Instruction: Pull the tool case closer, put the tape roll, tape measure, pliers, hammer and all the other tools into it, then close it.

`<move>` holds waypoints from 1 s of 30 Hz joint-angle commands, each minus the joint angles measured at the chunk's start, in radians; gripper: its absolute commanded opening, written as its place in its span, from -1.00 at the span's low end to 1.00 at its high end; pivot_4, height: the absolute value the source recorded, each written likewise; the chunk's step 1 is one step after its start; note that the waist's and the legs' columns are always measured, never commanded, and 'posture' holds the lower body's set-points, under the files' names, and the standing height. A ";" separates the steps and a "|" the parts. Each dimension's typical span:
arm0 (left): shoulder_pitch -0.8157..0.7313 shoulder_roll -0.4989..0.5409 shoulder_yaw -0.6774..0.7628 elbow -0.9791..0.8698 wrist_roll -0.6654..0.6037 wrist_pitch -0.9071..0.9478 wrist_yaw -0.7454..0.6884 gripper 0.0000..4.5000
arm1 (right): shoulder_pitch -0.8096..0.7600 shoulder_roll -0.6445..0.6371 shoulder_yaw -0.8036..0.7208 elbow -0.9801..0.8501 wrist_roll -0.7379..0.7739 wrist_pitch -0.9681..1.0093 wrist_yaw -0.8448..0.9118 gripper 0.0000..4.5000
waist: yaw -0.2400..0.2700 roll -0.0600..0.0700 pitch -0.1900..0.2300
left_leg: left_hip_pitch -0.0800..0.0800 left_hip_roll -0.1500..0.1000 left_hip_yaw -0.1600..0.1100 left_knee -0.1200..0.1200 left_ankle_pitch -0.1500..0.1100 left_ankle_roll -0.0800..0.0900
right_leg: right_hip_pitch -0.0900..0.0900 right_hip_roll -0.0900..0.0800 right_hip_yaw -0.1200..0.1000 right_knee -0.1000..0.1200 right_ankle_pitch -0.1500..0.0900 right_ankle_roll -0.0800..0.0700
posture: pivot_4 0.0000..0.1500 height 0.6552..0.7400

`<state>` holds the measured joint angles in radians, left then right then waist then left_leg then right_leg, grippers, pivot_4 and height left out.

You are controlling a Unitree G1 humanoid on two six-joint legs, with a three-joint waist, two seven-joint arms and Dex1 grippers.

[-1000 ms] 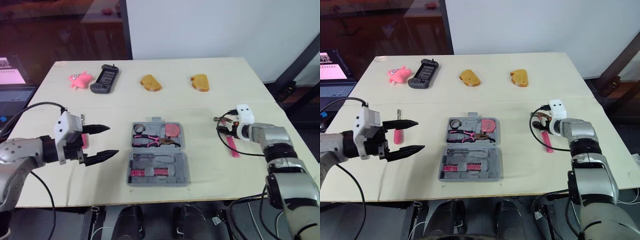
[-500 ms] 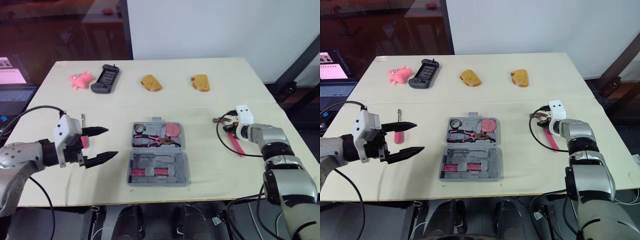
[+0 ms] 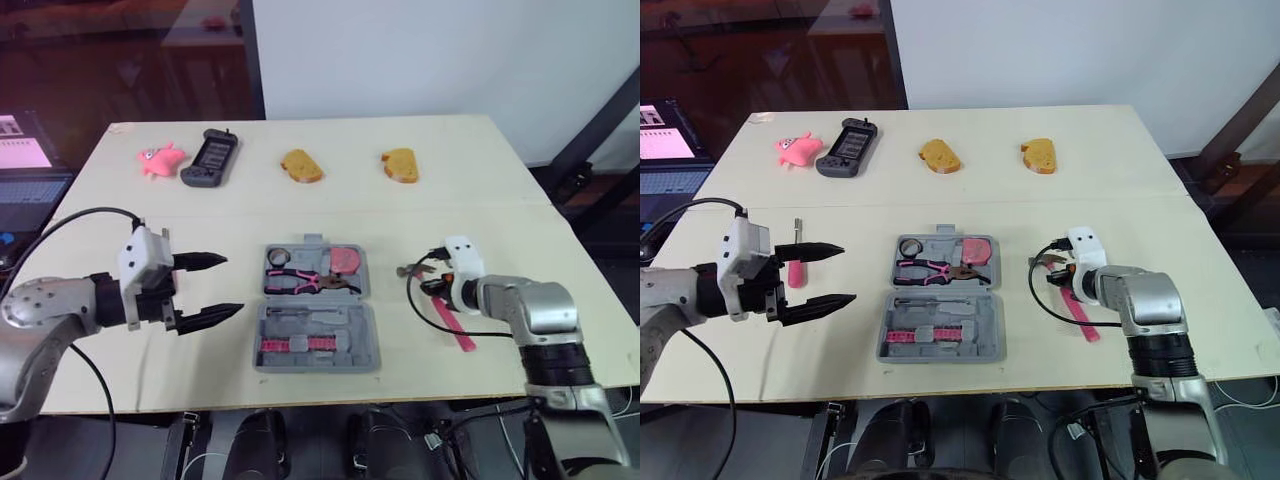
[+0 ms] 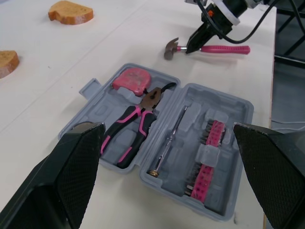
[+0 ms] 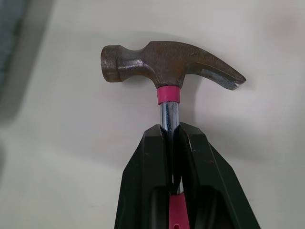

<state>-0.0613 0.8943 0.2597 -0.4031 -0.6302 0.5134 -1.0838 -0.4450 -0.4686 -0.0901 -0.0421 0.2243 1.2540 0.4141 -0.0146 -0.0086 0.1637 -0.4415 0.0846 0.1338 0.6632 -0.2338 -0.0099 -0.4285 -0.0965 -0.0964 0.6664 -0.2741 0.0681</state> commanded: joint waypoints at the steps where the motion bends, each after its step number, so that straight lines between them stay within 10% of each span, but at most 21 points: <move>1: -0.026 0.001 -0.011 0.004 0.007 -0.029 -0.013 1.00 | 0.011 0.060 -0.053 -0.074 -0.007 0.052 -0.090 -0.99 | 0.002 0.000 0.000 | 0.000 0.000 0.000 0.000 0.000 0.000 | 0.000 0.000 0.000 0.000 0.000 0.000 | 1.00 0.50; 9: -0.033 0.011 -0.015 0.026 0.018 -0.053 -0.030 1.00 | 0.044 0.140 -0.058 -0.112 -0.019 0.077 -0.187 -0.99 | 0.001 0.000 0.000 | 0.000 0.000 0.000 0.000 0.000 0.000 | 0.000 0.000 0.000 0.000 0.000 0.000 | 1.00 0.50; 18: -0.018 0.012 -0.011 0.025 0.019 -0.060 -0.026 1.00 | 0.039 0.165 -0.104 -0.173 0.020 0.140 -0.193 0.98 | 0.003 0.000 0.000 | 0.000 0.000 -0.001 0.000 0.000 0.000 | 0.000 0.000 0.000 0.000 0.000 0.000 | 1.00 0.50; 30: 0.089 -0.001 0.065 0.002 0.023 -0.100 -0.018 1.00 | -0.098 -0.148 0.007 -0.147 0.161 0.163 0.075 0.99 | -0.004 0.000 0.000 | -0.001 0.000 0.000 -0.001 0.000 0.001 | -0.001 0.000 0.000 -0.001 0.000 0.000 | 1.00 0.50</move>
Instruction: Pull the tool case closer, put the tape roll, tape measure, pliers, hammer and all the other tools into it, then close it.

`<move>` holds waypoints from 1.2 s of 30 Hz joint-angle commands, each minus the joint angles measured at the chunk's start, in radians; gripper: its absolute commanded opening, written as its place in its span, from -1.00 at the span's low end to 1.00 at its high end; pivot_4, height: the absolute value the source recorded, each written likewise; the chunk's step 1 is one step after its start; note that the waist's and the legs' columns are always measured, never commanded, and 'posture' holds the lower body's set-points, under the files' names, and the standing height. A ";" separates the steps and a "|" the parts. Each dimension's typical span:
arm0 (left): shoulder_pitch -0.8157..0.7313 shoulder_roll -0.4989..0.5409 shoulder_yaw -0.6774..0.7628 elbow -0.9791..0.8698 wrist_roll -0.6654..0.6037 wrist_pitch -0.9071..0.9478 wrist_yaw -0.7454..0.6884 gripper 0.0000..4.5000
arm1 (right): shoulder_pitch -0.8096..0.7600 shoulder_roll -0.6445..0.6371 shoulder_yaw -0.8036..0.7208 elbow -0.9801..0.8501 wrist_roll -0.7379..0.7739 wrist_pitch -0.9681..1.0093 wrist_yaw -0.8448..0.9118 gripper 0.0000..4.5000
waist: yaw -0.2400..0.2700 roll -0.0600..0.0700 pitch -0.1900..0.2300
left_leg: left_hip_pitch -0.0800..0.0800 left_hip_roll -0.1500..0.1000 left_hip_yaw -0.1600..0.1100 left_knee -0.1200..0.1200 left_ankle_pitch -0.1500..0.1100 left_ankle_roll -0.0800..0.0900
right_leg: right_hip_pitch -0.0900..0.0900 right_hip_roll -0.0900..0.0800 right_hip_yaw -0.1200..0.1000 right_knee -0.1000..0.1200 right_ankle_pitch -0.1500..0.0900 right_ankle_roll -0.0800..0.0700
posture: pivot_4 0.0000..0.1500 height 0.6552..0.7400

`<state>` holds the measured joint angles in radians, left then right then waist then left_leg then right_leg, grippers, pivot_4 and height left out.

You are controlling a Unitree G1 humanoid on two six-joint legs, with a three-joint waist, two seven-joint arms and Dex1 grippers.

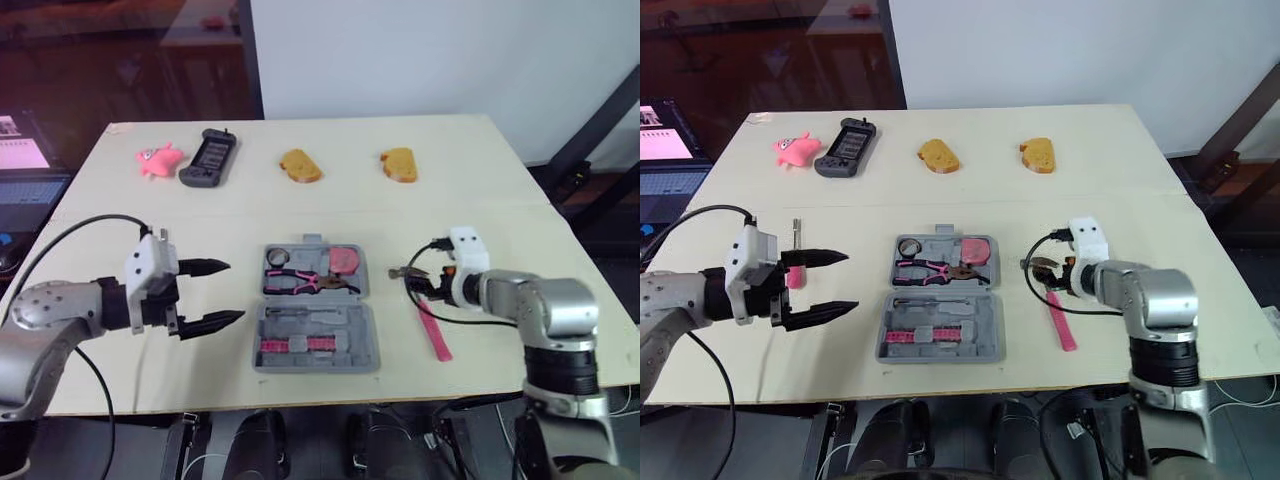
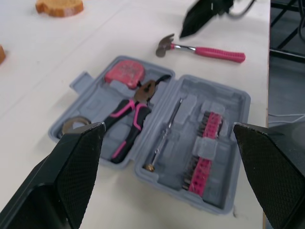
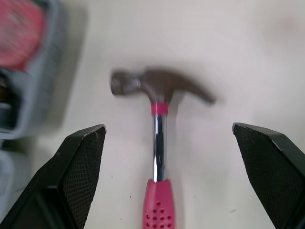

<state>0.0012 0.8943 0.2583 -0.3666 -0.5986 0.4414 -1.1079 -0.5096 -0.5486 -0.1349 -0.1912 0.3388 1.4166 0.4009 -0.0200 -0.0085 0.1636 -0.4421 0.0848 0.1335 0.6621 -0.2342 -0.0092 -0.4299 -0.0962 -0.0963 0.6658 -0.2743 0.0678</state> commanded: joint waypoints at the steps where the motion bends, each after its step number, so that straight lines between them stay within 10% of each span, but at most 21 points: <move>1: 0.047 -0.004 0.082 -0.042 -0.012 -0.029 0.009 1.00 | -0.041 -0.107 0.082 0.010 0.060 -0.004 0.129 0.99 | 0.002 0.000 0.000 | 0.000 0.000 0.000 0.000 0.000 0.000 | 0.000 0.000 0.000 0.000 0.000 0.000 | 1.00 0.50; 5: 0.112 -0.028 0.129 -0.068 -0.025 -0.033 0.028 1.00 | -0.088 -0.219 0.184 0.059 0.070 -0.093 0.259 0.99 | 0.005 0.000 0.000 | 0.000 0.000 0.000 0.000 0.000 0.000 | 0.000 -0.001 0.000 -0.001 0.000 0.000 | 1.00 0.50; 9: 0.152 -0.140 0.156 -0.085 -0.013 -0.100 0.105 1.00 | -0.118 -0.448 0.483 0.105 -0.127 -0.631 0.640 0.99 | 0.008 0.002 0.001 | 0.000 -0.001 0.000 0.001 -0.001 0.002 | 0.000 -0.002 0.001 -0.001 0.000 0.001 | 1.00 0.50; 16: 0.201 -0.175 0.124 -0.122 -0.004 -0.107 0.130 1.00 | -0.226 -0.467 0.628 0.376 -0.376 -1.361 0.891 0.99 | 0.003 0.001 0.001 | 0.000 0.000 0.001 0.002 -0.001 0.001 | 0.001 0.000 0.001 -0.001 0.000 0.001 | 1.00 0.50; 25: 0.236 -0.172 0.150 -0.149 -0.011 -0.111 0.149 1.00 | -0.513 -0.331 0.849 0.921 -0.869 -2.278 0.709 0.99 | 0.000 0.001 0.002 | 0.000 0.000 0.003 0.002 0.004 -0.007 | 0.000 -0.001 0.001 -0.001 0.000 0.001 | 1.00 0.50; 36: 0.282 -0.176 0.156 -0.177 -0.007 -0.118 0.184 1.00 | -0.666 -0.207 1.015 1.116 -1.268 -2.596 0.362 0.99 | -0.001 0.002 0.002 | 0.000 0.000 0.003 0.003 0.005 -0.008 | 0.000 -0.001 0.001 0.001 0.000 0.000 | 1.00 0.50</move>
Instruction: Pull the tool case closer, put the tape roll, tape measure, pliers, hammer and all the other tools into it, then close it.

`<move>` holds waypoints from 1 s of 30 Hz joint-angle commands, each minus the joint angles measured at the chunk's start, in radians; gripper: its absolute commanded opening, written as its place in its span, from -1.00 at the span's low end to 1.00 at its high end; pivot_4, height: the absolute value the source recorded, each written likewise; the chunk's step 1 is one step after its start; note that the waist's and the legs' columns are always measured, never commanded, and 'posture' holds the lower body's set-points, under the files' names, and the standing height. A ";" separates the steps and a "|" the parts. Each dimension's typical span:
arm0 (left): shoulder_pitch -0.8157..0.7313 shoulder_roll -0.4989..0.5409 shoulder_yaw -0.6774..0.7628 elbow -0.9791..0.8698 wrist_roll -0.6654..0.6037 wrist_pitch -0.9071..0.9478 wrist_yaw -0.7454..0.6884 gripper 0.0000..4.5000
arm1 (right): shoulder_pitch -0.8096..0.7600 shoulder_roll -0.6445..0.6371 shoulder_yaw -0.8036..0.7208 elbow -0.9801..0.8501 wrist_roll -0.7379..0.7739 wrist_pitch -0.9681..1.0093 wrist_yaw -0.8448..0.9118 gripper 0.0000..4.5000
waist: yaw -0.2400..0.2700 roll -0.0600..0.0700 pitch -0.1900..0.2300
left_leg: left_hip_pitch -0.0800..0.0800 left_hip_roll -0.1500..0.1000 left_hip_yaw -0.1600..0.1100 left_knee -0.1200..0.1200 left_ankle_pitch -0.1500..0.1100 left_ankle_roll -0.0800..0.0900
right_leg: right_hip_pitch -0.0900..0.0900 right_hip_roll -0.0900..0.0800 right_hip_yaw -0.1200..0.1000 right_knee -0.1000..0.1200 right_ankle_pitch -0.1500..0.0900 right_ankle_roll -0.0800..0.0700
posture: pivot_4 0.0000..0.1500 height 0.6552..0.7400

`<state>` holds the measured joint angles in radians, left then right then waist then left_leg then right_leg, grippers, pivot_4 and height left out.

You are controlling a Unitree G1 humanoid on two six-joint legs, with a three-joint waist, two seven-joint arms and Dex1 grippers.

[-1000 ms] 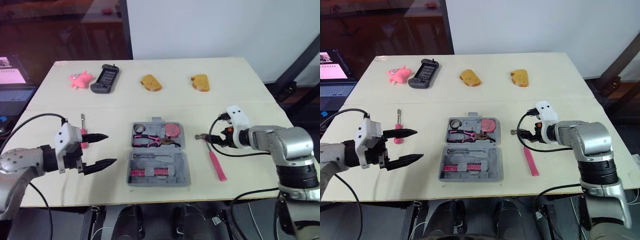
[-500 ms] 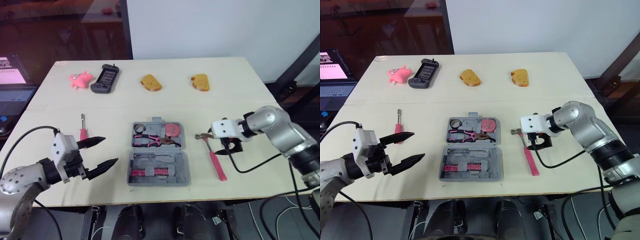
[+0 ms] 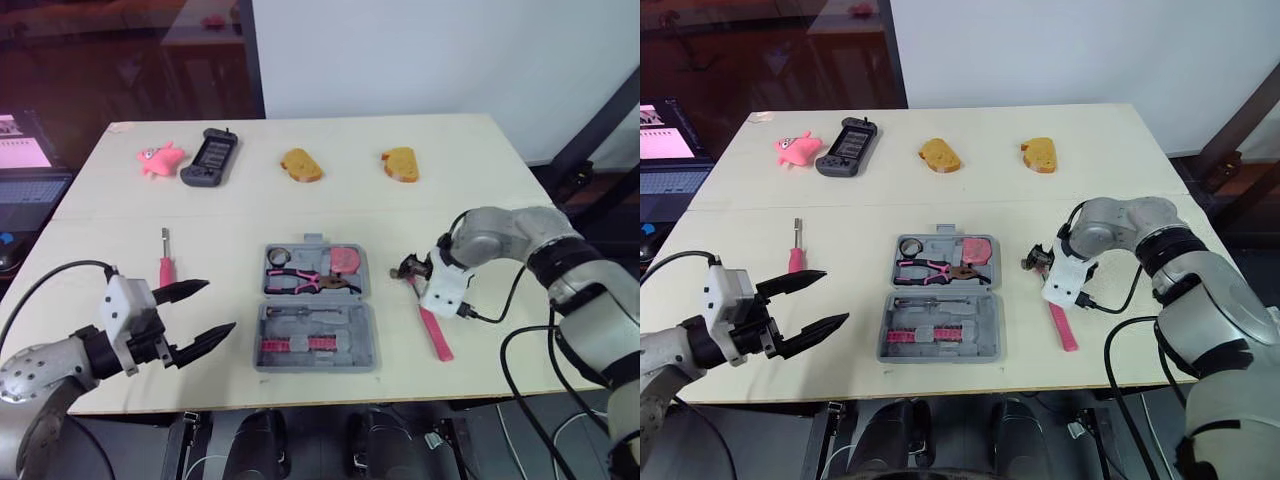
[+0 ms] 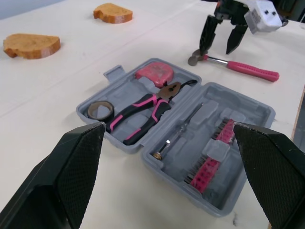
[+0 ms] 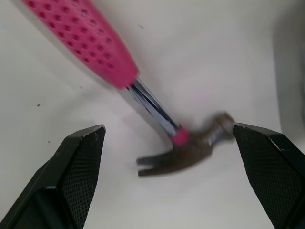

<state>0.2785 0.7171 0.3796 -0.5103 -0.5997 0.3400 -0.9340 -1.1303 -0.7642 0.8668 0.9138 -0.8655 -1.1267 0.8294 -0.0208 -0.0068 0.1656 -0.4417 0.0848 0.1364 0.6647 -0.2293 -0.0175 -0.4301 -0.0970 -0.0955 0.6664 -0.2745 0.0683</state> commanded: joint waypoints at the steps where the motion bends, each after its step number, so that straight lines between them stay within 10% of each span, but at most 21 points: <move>1: 0.006 0.001 0.035 -0.034 -0.006 -0.017 0.012 1.00 | -0.054 0.015 0.023 0.015 -0.092 -0.064 -0.095 0.99 | 0.000 0.000 0.000 | 0.000 0.000 0.000 0.000 0.000 0.000 | 0.000 0.000 0.000 0.000 0.000 0.000 | 1.00 0.50; 7: 0.020 0.001 0.034 -0.042 -0.004 -0.023 0.024 1.00 | -0.083 0.054 0.079 0.052 -0.229 -0.076 -0.232 0.99 | 0.000 0.000 0.000 | 0.000 0.000 0.000 0.000 0.000 0.000 | 0.000 0.000 0.000 0.001 0.000 0.000 | 1.00 0.50; 10: 0.024 0.003 0.032 -0.046 -0.004 -0.024 0.028 1.00 | -0.094 0.082 0.113 0.068 -0.283 -0.081 -0.293 0.67 | -0.001 0.000 0.000 | 0.000 0.000 0.000 0.000 0.000 0.000 | 0.000 0.000 0.000 0.001 0.000 0.000 | 1.00 0.50; 17: 0.025 0.004 0.030 -0.045 0.000 -0.027 0.028 1.00 | -0.113 0.104 0.169 0.125 -0.373 -0.076 -0.401 -0.85 | -0.021 -0.001 -0.001 | 0.001 0.000 -0.001 0.000 0.000 -0.001 | 0.001 0.000 0.000 0.002 0.000 0.000 | 1.00 0.50; 20: 0.020 0.006 0.023 -0.041 0.001 -0.027 0.025 1.00 | -0.113 0.102 0.168 0.141 -0.373 -0.069 -0.410 -0.99 | -0.024 -0.001 -0.001 | 0.003 0.000 -0.001 0.000 0.001 -0.001 | 0.002 0.000 0.000 0.003 0.000 -0.001 | 1.00 0.50; 26: 0.000 0.008 0.001 -0.027 0.008 -0.029 0.016 1.00 | -0.112 0.024 0.004 0.178 -0.078 -0.061 -0.096 -0.99 | -0.020 0.001 0.000 | 0.002 0.000 -0.001 0.000 0.001 -0.001 | 0.002 0.000 0.000 0.003 0.000 0.000 | 1.00 0.50; 30: -0.021 0.012 -0.021 -0.011 0.015 -0.031 0.004 1.00 | 0.159 -0.118 -0.240 -0.239 0.559 0.461 0.462 -0.99 | -0.009 0.001 0.000 | 0.003 0.000 -0.003 0.000 0.000 0.000 | 0.005 0.000 -0.001 0.002 0.000 0.000 | 1.00 0.50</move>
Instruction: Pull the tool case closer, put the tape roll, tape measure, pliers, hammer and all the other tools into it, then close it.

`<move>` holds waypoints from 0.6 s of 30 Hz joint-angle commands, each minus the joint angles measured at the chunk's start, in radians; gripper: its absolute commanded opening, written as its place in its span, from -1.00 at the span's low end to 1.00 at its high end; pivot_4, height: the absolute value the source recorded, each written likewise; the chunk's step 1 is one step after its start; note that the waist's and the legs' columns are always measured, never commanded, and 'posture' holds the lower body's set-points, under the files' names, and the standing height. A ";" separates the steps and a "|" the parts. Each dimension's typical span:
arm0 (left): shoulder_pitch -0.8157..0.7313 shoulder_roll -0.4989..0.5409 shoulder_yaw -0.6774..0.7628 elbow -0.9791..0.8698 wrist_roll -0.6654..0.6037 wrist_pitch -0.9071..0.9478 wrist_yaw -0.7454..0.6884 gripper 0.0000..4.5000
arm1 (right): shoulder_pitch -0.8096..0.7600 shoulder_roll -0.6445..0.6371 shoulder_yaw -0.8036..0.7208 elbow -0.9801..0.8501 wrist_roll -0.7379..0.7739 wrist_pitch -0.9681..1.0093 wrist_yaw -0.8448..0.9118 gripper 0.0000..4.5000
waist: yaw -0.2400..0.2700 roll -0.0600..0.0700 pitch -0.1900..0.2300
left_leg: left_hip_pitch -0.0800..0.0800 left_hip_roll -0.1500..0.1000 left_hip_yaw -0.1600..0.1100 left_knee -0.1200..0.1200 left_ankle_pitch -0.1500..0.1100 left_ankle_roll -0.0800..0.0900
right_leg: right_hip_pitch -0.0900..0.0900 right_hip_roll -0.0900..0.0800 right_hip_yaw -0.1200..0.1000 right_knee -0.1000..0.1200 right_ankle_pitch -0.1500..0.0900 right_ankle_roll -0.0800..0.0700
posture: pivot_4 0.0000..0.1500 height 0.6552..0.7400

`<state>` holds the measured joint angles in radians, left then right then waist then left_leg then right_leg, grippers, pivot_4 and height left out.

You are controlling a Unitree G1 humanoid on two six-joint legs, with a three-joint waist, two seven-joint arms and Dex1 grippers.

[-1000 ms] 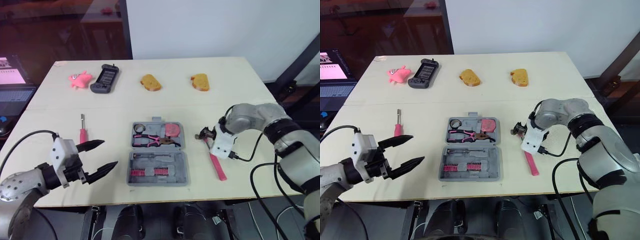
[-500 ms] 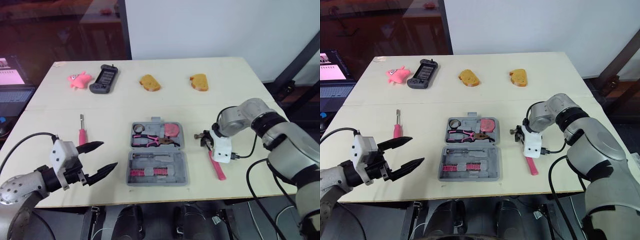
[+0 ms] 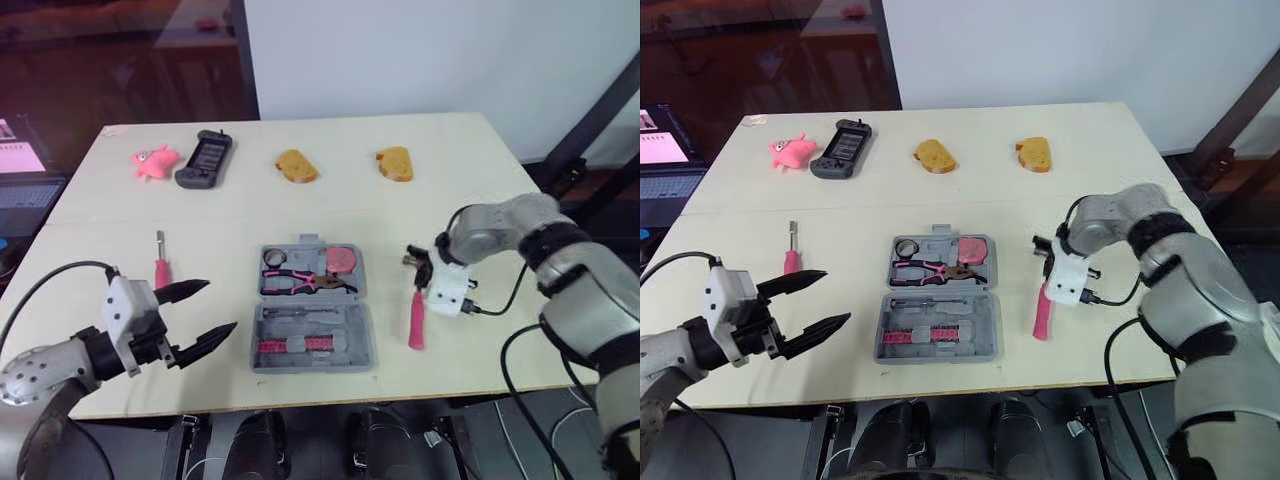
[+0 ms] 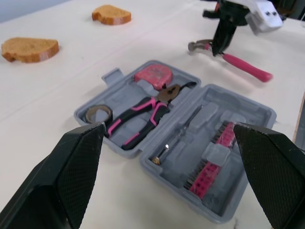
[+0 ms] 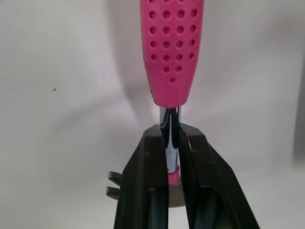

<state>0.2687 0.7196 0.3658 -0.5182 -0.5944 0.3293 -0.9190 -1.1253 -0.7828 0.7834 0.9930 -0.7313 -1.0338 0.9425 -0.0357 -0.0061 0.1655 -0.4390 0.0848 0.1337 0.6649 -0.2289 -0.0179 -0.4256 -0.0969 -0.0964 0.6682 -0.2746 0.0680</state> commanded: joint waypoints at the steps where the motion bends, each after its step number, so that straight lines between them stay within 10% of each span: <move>1: -0.020 0.009 -0.015 0.003 0.012 -0.020 -0.012 1.00 | 0.247 -0.154 -0.218 -0.534 0.545 0.616 0.431 -0.99 | 0.015 0.000 0.000 | 0.000 0.000 0.000 0.000 0.000 0.001 | 0.001 0.000 0.000 0.000 0.000 0.000 | 1.00 0.50; 5: -0.052 0.009 -0.046 0.020 0.016 -0.022 -0.017 1.00 | 0.437 -0.311 -0.342 -1.093 0.688 1.471 0.606 -0.99 | 0.019 0.008 0.002 | 0.000 0.000 -0.003 0.000 -0.005 0.009 | 0.000 -0.001 0.000 0.000 0.000 0.000 | 1.00 0.50; 9: -0.069 0.010 -0.061 0.028 0.018 -0.022 -0.023 1.00 | 0.470 -0.247 -0.388 -1.213 0.722 2.093 0.474 -0.99 | 0.017 0.005 0.001 | 0.002 0.001 -0.004 0.001 -0.005 0.008 | -0.001 0.000 0.000 0.000 0.001 -0.005 | 1.00 0.50; 18: -0.065 0.021 -0.049 0.030 0.013 -0.022 -0.037 1.00 | 0.577 -0.023 -0.590 -1.148 0.722 2.469 0.046 -0.99 | 0.025 0.005 0.000 | -0.004 -0.001 -0.002 0.001 -0.006 0.010 | -0.005 -0.001 0.000 -0.002 0.002 -0.003 | 1.00 0.50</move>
<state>0.2007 0.7311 0.2920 -0.4729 -0.5778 0.3221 -0.9532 -0.5446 -0.8086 0.2455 -0.1465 -0.0078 1.4118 1.0482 -0.0110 -0.0013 0.1660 -0.4433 0.0839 0.1326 0.6661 -0.2349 -0.0079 -0.4308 -0.0979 -0.0963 0.6664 -0.2723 0.0654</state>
